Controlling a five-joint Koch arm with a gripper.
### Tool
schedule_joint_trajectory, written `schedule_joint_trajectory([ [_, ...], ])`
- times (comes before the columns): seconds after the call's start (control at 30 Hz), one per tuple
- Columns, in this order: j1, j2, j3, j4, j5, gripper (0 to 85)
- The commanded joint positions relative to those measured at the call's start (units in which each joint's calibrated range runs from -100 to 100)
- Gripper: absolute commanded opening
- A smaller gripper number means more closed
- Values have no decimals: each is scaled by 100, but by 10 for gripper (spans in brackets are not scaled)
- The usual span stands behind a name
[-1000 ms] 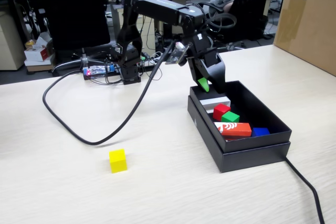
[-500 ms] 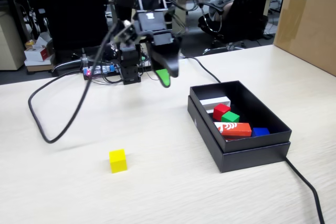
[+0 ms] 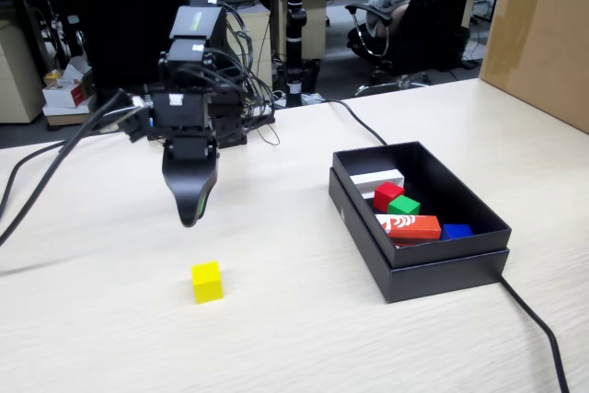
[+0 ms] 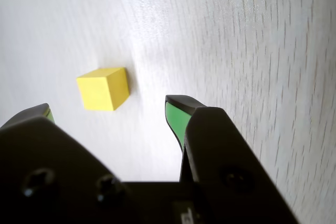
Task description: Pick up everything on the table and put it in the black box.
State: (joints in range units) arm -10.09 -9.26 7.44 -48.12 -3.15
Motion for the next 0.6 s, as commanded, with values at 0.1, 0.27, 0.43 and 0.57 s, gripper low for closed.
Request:
schedule_joint_trajectory([
  [0.1,-24,472,670,315,-20,441],
  [0.27,-15,656,779,583,-20,441],
  [0.43,-15,1218,1251,730,-39,437],
  [0.57,10,1528,1278,938,-63,435],
])
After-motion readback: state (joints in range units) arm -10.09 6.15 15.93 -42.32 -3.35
